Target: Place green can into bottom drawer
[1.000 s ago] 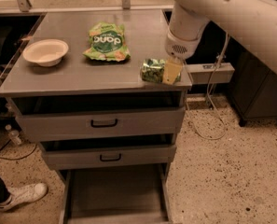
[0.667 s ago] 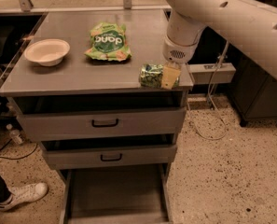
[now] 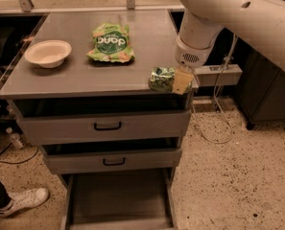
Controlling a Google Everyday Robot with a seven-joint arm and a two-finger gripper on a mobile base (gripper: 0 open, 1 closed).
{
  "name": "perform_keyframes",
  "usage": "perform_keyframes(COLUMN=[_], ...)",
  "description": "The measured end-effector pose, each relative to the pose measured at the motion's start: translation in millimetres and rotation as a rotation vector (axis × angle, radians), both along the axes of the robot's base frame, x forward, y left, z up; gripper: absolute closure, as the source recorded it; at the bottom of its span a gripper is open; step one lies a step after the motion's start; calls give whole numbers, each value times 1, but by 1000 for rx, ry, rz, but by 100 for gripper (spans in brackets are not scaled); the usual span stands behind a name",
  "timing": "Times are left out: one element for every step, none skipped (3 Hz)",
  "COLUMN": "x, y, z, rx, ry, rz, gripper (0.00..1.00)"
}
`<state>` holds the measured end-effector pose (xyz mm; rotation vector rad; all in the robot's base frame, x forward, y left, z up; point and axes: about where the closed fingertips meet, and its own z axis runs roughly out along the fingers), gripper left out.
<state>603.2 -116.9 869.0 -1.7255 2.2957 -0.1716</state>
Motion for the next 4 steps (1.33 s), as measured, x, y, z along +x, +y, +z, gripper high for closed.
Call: perform_keyframes(x=[-41, -95, -95, -121], y=[-8, -10, -10, -6], z=[-6, -28, -28, -68], rx=[19, 60, 60, 70], ry=[34, 118, 118, 203], rz=[-45, -94, -94, -124], gripper=[100, 100, 100, 100])
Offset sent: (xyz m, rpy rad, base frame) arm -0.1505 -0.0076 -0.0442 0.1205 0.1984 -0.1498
